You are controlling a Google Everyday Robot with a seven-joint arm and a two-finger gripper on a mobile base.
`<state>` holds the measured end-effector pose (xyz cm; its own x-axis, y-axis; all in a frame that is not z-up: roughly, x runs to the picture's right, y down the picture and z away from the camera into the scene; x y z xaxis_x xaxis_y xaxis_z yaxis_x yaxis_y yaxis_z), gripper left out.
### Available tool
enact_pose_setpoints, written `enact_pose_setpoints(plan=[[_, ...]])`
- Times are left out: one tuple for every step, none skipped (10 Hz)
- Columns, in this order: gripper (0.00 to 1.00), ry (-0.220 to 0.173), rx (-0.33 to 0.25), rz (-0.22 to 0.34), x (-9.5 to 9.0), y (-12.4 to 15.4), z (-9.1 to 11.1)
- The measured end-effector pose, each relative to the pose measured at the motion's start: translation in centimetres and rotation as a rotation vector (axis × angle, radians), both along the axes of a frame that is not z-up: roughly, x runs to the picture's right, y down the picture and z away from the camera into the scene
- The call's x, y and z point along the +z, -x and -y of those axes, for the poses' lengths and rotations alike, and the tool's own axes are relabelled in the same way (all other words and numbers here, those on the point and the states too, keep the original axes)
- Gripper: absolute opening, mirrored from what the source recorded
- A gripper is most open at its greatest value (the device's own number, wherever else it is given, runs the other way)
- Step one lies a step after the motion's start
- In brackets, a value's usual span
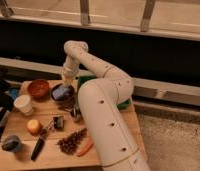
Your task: Wipe purple bowl with sponge
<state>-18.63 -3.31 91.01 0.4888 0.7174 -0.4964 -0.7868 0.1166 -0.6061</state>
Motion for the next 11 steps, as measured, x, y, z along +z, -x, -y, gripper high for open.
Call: enact_pose_setpoints(plan=[[0.00, 0.009, -0.001, 0.001, -0.3, -0.2, -0.5], [0.00, 0.015, -0.002, -0.010, -0.6, -0.7, -0.9], [0.00, 0.018, -0.002, -0.049, -0.8, -2.4, -1.3], [0.00, 0.011, -0.002, -0.072, -0.9, -3.3, -1.0], [0.00, 0.003, -0.002, -0.095, -0.9, -4.0, -0.6], [0.00, -0.015, -0.001, -0.119, -0.7, -4.5, 0.2], [0.00, -0.031, 0.002, -0.134, -0.6, -5.1, 1.1], [0.00, -0.036, -0.001, -0.137, -0.5, -5.1, 1.5], [0.00, -0.049, -0.001, -0.129, -0.2, -4.5, 2.1], [0.00, -0.068, -0.002, -0.101, 0.1, -2.9, 2.9], [0.00, -0.075, -0.002, -0.082, 0.2, -2.0, 3.3]])
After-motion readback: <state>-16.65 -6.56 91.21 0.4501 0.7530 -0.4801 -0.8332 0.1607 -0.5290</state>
